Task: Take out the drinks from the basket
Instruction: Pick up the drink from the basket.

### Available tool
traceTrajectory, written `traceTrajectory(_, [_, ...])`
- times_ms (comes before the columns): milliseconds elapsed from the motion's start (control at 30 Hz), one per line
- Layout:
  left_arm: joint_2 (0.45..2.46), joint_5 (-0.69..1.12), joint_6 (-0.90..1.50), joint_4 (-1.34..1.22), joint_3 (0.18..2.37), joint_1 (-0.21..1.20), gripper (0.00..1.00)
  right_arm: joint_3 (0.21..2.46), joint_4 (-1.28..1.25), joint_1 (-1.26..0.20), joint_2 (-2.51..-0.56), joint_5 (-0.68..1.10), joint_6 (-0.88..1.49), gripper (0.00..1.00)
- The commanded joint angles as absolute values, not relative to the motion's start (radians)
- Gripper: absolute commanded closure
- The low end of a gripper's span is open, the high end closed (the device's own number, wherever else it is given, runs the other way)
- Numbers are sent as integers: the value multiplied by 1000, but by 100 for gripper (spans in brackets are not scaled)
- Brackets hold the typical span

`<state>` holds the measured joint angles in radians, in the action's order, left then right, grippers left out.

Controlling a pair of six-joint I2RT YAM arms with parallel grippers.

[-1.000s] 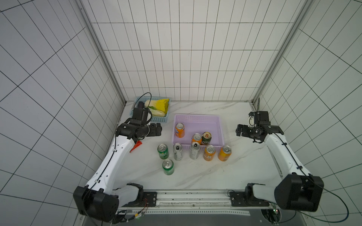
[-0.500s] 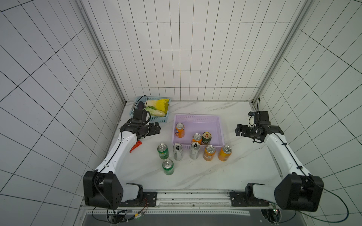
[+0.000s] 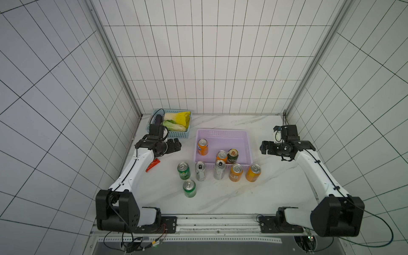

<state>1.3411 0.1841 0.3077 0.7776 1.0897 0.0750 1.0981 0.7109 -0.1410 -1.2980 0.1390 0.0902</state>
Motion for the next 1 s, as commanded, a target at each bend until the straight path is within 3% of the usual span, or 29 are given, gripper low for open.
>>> traceTrajectory(0, [1317,196,314,749,1084,66,2,1183,761,-193,-1334,112,101,1])
traceTrajectory(967, [1334,258,322,741,1071,19,2,1868,917,-711,-1925,66,23,3])
